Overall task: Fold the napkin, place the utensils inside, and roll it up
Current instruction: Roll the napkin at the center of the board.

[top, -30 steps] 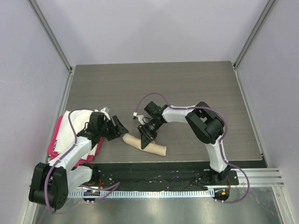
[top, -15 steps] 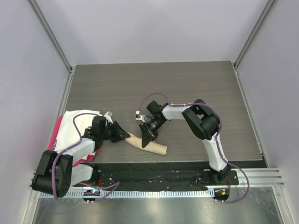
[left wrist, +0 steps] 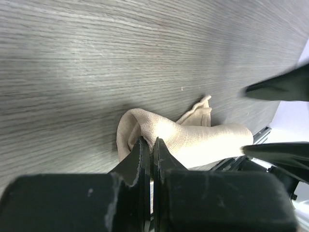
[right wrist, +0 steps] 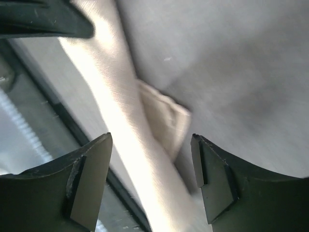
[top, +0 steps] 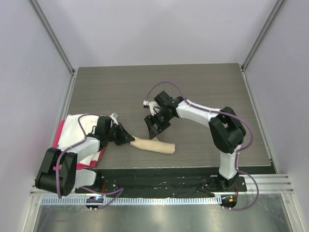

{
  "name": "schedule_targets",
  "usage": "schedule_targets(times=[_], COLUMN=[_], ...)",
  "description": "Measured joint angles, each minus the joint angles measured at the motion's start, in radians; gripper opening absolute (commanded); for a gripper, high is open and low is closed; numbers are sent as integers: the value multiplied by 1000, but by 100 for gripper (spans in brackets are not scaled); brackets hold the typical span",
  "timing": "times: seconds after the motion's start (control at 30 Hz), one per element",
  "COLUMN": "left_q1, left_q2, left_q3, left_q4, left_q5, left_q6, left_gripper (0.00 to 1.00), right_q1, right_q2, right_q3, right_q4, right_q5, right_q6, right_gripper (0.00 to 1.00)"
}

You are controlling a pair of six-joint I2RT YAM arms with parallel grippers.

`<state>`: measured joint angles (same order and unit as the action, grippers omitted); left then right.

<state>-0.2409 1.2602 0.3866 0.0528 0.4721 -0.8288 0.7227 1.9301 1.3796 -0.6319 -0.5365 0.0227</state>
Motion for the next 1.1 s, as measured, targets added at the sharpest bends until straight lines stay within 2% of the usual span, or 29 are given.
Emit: schedule_targets(times=[0.1,0.23,0.43,0.63,0.9,1.0,1.1], left_q1=[0,0,0,1,1,1,1], left_q2=[42,81,109,119,131,136,143], left_q3=[38,72,98,116,125,130,137], left_q4=[-40,-74,-100,-124,-139,-142,-149], left_q5=[0,4,13,19,24,26,29], left_q6=[2,2,6,25,29,31,34], left_gripper=[0,0,0,0,0,0,0], right_q1=[33,177,349,355,354,354,352], right_q2=[-108,-254,-280,-221,-173,-167,-143], right_q3=[-28,-152,-276,-285,-280,-276,-270], right_q4=[25,119,237,291,297,296,297], right_q5=[181,409,585,643,621,611,592], right_q6=[-41,-104,-167,-205,-225,-227,-226], right_gripper=[76,78,79,79,77,73,59])
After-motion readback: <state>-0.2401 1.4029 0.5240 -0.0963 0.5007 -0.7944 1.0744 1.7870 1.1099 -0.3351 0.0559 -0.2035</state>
